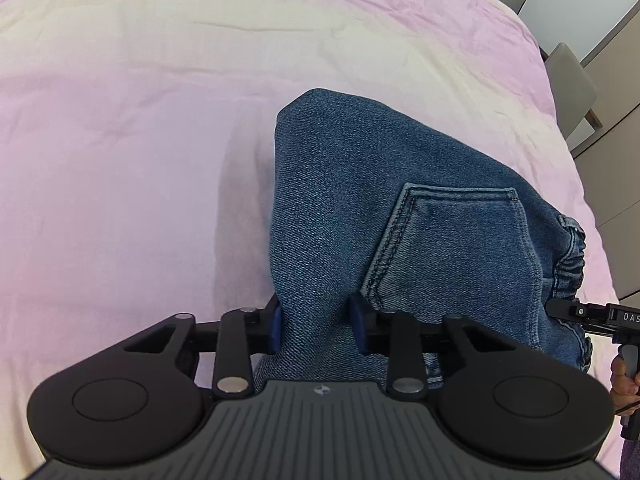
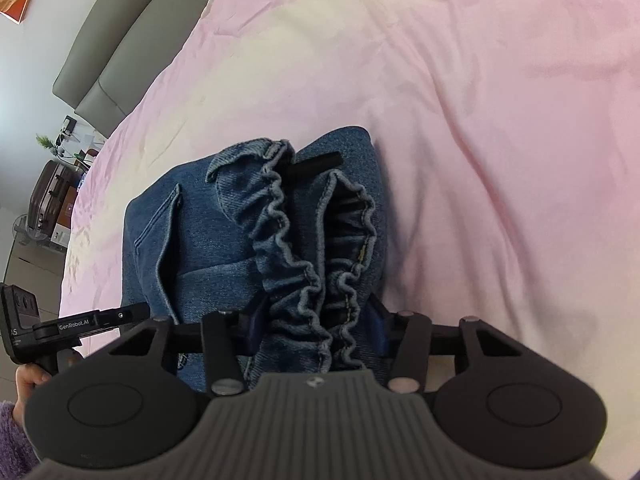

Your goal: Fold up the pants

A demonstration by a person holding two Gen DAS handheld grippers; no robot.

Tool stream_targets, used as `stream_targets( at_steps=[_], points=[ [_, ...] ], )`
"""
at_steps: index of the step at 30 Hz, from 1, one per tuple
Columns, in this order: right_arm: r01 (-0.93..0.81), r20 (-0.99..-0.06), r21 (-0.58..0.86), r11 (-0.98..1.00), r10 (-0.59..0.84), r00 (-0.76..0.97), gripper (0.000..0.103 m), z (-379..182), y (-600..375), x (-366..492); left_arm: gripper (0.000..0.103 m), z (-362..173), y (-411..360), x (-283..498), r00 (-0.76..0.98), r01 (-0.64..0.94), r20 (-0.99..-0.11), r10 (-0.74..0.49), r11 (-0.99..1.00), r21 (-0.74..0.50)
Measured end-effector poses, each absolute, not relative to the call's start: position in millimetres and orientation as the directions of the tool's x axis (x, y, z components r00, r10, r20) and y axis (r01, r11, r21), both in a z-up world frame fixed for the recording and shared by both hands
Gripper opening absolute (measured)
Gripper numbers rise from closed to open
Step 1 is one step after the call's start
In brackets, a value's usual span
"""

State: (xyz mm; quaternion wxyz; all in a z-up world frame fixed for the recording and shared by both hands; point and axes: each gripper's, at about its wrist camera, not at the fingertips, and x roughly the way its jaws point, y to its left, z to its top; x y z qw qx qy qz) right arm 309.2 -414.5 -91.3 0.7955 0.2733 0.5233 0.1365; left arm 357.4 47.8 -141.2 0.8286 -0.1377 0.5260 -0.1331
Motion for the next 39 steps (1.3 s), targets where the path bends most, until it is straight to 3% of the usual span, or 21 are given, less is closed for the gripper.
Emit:
stream_targets(
  at_steps=[9, 19, 28, 39],
  points=[
    [0.000, -0.775, 0.520, 0.854, 0.473, 0.419, 0.040, -37.9, -395.9, 282.0, 0.028, -110.9, 64.6, 315.7, 0.488, 0.066, -0.797, -0.356, 0.926, -0.373],
    [-0.092, -0.757, 0.529, 0.844, 0.518, 0.399, 0.039, -3.1, -306.1, 268.2, 0.027, -84.2, 165.7, 268.9, 0.597, -0.061, -0.746, -0.295, 0.910, -0.409],
    [-0.188, -0.703, 0.587, 0.787, 0.611, 0.363, 0.039, -8.8, -179.1, 275.3, 0.027, -73.1, 277.2, 242.2, 0.676, -0.214, -0.723, -0.140, 0.902, -0.375],
    [-0.240, -0.719, 0.585, 0.775, 0.632, 0.289, 0.039, -50.0, -65.6, 305.8, 0.027, -113.8, 355.1, 254.5, 0.651, -0.340, -0.758, -0.042, 0.876, -0.341]
  ],
)
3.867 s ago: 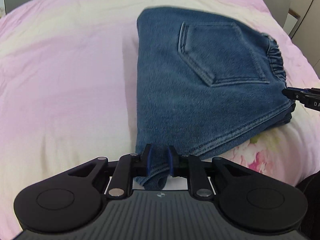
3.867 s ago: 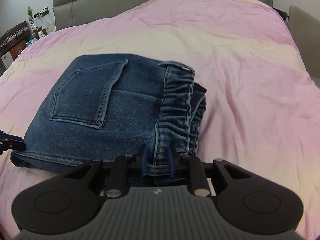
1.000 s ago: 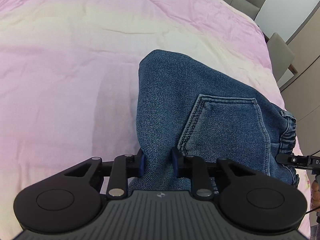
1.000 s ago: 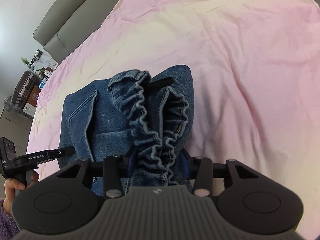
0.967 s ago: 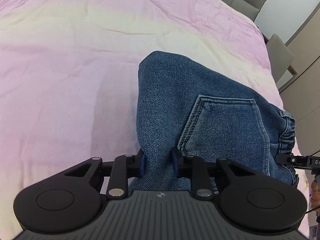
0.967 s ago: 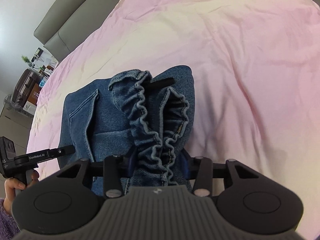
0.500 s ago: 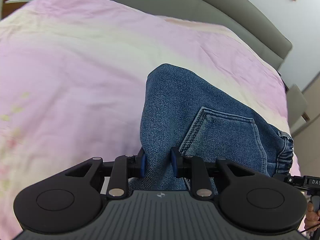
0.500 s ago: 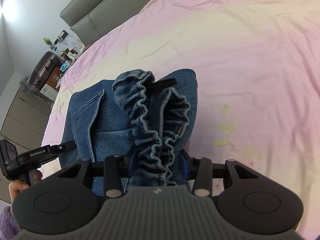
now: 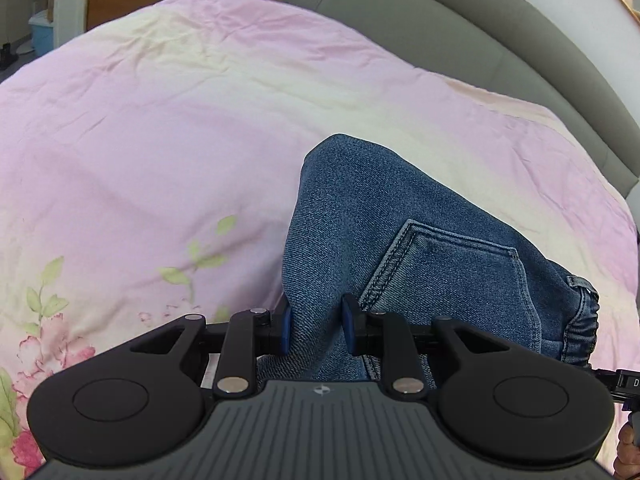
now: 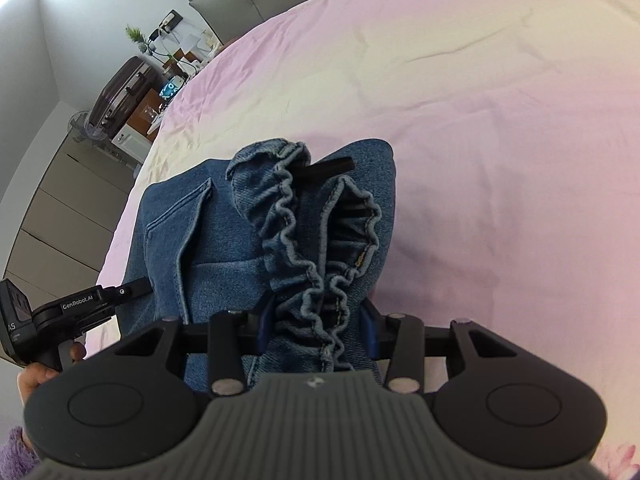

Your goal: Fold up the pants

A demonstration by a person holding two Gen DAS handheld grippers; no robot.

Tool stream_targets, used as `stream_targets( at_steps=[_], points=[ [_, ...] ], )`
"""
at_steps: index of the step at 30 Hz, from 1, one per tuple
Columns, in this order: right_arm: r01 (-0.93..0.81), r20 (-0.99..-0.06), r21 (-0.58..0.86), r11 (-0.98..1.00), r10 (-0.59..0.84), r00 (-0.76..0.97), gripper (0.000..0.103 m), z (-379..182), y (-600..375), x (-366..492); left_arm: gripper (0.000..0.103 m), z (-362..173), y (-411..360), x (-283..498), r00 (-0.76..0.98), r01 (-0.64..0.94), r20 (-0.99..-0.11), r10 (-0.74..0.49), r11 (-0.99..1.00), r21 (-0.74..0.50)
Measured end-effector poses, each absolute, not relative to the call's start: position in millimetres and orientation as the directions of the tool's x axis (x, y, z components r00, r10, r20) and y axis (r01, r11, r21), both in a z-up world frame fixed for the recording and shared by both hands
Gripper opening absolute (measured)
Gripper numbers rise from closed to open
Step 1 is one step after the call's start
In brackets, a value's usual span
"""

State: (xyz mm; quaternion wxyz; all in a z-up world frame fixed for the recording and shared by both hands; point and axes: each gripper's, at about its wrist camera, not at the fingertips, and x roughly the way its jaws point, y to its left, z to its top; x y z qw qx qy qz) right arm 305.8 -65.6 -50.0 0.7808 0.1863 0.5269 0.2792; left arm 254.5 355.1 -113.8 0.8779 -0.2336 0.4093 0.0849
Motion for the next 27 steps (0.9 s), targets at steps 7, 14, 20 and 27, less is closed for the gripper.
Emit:
stream_targets(
  at_steps=[7, 14, 20, 27],
  points=[
    [-0.193, -0.781, 0.536, 0.822, 0.570, 0.256, 0.043, -81.5, -50.6, 320.6, 0.031, -134.6, 350.4, 260.0, 0.628, -0.332, -0.778, 0.008, 0.907, -0.258],
    [-0.351, -0.821, 0.286, 0.892, 0.417, 0.390, 0.059, -46.4, -15.1, 329.6, 0.043, -123.6, 346.1, 247.2, 0.635, -0.358, -0.771, 0.048, 0.903, -0.238],
    [-0.363, -0.821, 0.251, 0.897, 0.396, 0.412, 0.059, -33.9, 8.6, 353.0, 0.051, -116.4, 340.7, 241.7, 0.645, -0.354, -0.761, 0.067, 0.909, -0.220],
    [-0.342, -0.849, 0.156, 0.926, 0.303, 0.432, 0.040, -58.8, 25.4, 361.1, 0.051, -104.5, 346.0, 223.2, 0.663, -0.312, -0.748, 0.011, 0.913, -0.263]
  ],
)
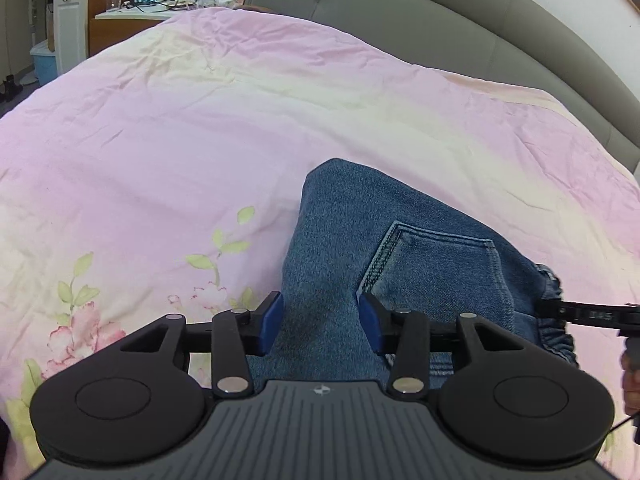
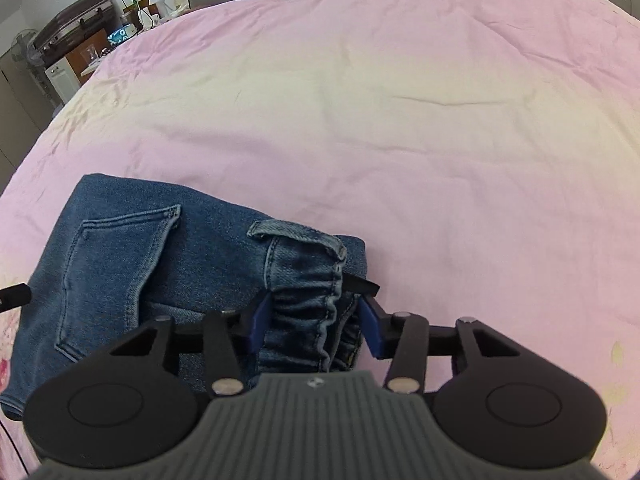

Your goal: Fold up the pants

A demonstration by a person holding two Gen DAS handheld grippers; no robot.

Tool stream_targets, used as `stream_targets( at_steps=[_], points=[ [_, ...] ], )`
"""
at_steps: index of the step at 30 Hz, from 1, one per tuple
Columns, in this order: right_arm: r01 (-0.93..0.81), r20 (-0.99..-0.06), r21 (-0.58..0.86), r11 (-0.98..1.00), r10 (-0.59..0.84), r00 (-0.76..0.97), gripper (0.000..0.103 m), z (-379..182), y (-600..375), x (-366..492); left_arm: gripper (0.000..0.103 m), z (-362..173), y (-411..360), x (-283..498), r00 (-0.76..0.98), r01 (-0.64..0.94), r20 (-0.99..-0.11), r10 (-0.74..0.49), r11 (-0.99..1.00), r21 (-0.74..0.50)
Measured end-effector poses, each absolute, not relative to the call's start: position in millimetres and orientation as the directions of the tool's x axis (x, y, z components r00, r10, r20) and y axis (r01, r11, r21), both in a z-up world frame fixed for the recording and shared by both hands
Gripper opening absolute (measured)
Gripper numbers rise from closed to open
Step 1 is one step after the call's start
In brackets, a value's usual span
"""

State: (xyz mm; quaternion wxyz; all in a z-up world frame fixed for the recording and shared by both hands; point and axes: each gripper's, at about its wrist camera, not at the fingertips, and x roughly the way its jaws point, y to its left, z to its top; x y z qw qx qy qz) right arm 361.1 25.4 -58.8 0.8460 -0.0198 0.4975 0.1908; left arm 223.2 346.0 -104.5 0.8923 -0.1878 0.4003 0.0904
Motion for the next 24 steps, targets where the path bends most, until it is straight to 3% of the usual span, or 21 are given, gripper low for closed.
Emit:
stream_targets(
  at_steps=[6, 13, 16, 21, 24],
  points=[
    [-0.201, -0.871, 0.226, 0.953, 0.290, 0.397, 0.039, -84.9, 17.9, 379.0, 0.051, -101.3, 346.0, 208.7, 0.635, -0.273, -0.772, 0.008, 0.937, -0.216],
    [-0.340, -0.813, 0.182, 0.923, 0.336, 0.476, 0.043, -34.2, 20.5, 335.0, 0.055, -94.4, 347.7, 174.1, 0.608, -0.129, -0.792, -0.051, 0.978, -0.161],
    [-0.453, -0.760, 0.165, 0.876, 0.405, 0.508, 0.042, -17.4, 23.1, 300.1, 0.065, -97.5, 341.1, 157.0, 0.579, -0.019, -0.814, -0.053, 0.997, -0.078],
    [-0.585, -0.729, 0.084, 0.807, 0.449, 0.516, 0.038, -17.8, 31.8, 240.2, 0.069, -119.5, 325.6, 141.5, 0.493, 0.122, -0.870, -0.005, 0.990, 0.064],
    [-0.584, -0.743, 0.061, 0.809, 0.428, 0.515, 0.037, -34.9, 34.7, 231.7, 0.066, -133.9, 322.1, 141.1, 0.498, 0.095, -0.863, 0.085, 0.984, 0.152]
  ],
)
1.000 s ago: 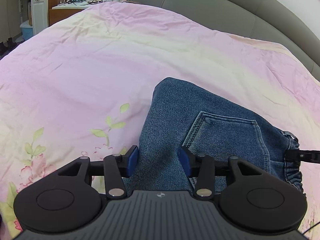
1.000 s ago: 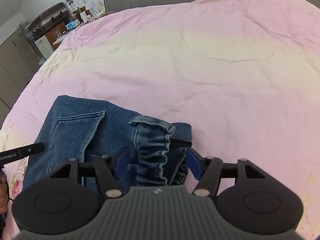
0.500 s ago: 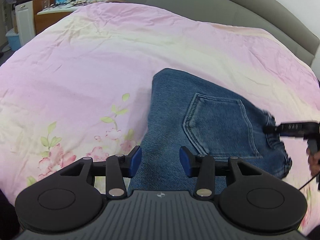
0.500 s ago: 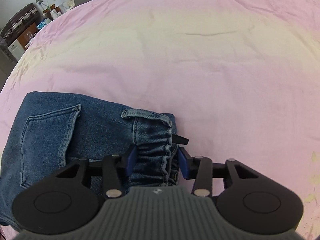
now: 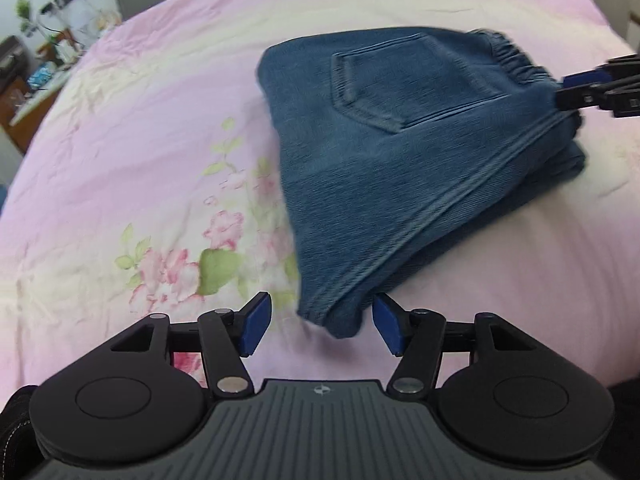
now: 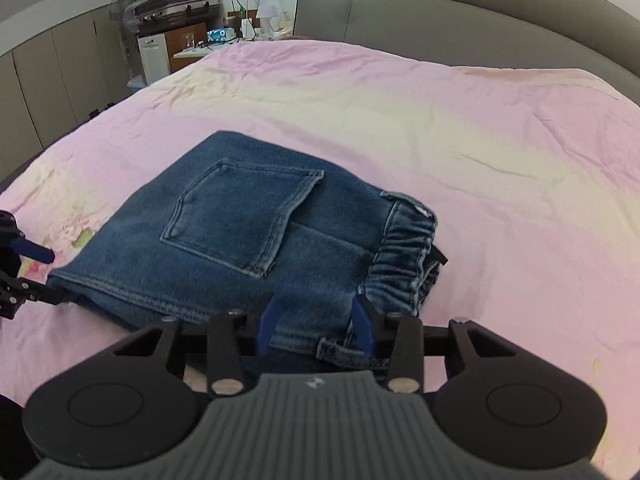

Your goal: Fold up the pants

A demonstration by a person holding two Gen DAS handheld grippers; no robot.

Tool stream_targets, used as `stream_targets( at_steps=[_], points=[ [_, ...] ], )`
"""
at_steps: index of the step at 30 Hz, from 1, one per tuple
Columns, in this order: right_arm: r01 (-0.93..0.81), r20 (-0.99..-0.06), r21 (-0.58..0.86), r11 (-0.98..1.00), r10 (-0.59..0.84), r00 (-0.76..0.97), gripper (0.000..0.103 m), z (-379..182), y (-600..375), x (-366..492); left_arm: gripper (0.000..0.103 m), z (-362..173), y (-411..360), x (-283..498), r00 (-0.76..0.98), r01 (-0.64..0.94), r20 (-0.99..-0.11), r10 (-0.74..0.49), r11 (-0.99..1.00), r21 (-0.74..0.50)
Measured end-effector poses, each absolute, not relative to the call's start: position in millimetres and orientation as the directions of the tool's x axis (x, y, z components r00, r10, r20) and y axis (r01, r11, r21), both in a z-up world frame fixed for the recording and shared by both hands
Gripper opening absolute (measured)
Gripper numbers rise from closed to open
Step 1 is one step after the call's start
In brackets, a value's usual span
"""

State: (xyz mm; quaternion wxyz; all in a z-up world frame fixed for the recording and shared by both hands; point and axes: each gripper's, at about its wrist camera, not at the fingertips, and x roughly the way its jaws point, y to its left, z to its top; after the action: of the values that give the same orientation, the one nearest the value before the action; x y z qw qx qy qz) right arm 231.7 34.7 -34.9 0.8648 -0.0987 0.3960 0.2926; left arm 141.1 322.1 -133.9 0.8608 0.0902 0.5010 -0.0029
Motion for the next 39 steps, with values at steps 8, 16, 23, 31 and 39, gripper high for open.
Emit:
stream_targets(
  at_steps=[8, 16, 23, 31, 39],
  points=[
    [-0.575, -0.763, 0.030, 0.817, 0.390, 0.515, 0.033, -44.2, 17.9, 228.3, 0.026, -133.1, 321.6, 135.4, 0.554, 0.048, -0.824, 0.119, 0.983, 0.175],
    [-0.587, -0.804, 0.088, 0.805, 0.406, 0.435, 0.031, -76.9, 9.2, 229.9, 0.025, -171.2, 322.1, 145.3, 0.454, 0.018, -0.875, 0.170, 0.980, 0.200],
    [-0.595, -0.814, 0.076, 0.800, 0.394, 0.426, 0.031, -65.8, 3.3, 233.5, 0.031, -134.6, 314.9, 142.7, 0.437, 0.033, -0.880, 0.184, 0.975, 0.221],
    [-0.595, -0.713, 0.090, 0.799, 0.469, 0.521, 0.032, -34.4, -6.5, 221.1, 0.032, -78.4, 302.7, 144.8, 0.574, 0.008, -0.815, 0.080, 0.995, 0.104],
    [-0.543, -0.704, 0.059, 0.838, 0.421, 0.573, 0.032, -56.0, 25.2, 226.3, 0.032, -110.2, 301.5, 192.3, 0.613, -0.155, -0.786, 0.080, 0.988, -0.020]
  ],
)
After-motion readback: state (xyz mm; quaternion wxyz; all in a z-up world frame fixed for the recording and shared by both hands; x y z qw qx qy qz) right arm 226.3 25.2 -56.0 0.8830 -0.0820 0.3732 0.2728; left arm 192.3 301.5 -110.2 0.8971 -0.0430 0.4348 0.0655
